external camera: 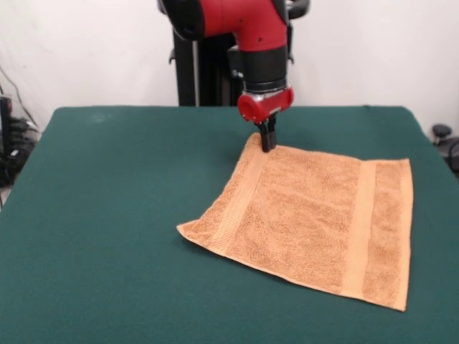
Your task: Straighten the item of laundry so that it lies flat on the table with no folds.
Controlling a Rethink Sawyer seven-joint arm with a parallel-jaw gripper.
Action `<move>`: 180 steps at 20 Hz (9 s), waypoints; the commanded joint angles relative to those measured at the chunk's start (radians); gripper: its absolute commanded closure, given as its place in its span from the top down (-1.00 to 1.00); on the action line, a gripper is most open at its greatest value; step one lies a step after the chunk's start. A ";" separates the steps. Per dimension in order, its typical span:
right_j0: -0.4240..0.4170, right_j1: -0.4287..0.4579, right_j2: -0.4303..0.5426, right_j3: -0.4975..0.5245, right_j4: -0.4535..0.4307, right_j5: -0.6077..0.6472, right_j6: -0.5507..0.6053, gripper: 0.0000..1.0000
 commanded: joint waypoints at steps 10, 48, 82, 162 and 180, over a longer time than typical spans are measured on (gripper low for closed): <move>-0.181 0.102 0.222 0.011 -0.082 -0.078 0.120 -1.00; -0.281 0.279 0.346 -0.072 -0.168 -0.044 0.099 -1.00; -0.250 0.350 0.365 -0.138 -0.219 -0.275 0.180 -1.00; -0.392 0.037 0.314 0.049 -0.277 -0.177 0.118 -1.00; -0.266 0.059 0.197 0.000 -0.182 -0.264 0.106 -1.00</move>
